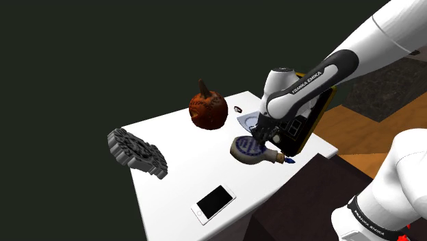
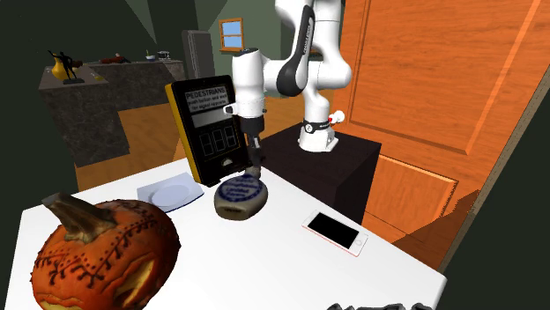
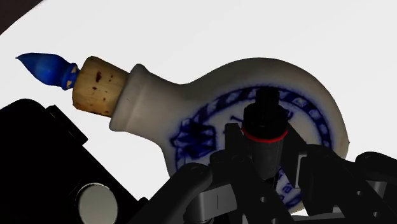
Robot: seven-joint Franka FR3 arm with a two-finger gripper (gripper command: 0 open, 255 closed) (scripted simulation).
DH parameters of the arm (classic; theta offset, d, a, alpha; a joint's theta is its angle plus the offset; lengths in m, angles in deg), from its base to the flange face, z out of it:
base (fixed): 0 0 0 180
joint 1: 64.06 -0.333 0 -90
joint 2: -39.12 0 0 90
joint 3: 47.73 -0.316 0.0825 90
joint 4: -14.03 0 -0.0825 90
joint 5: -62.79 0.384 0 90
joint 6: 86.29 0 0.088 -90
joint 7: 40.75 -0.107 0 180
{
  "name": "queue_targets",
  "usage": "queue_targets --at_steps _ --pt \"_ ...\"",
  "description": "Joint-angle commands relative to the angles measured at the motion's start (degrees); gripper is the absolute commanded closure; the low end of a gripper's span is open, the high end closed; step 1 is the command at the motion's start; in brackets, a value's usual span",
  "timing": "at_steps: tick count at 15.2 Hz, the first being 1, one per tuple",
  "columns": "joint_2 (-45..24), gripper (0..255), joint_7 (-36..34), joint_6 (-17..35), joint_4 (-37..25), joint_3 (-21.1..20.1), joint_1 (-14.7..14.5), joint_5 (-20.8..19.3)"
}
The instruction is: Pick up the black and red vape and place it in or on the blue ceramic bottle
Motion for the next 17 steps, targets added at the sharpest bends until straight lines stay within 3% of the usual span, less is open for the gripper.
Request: queue_targets --at_steps 1,10,17 --pt "-1.6 255 1.0 1.8 0.2 0.0 -0.2 1.2" --pt "-10.1 255 7.3 9.2 -0.1 -1.7 -0.1 9.6" --pt "-10.1 255 7.3 9.2 -0.1 -1.7 -0.1 9.5"
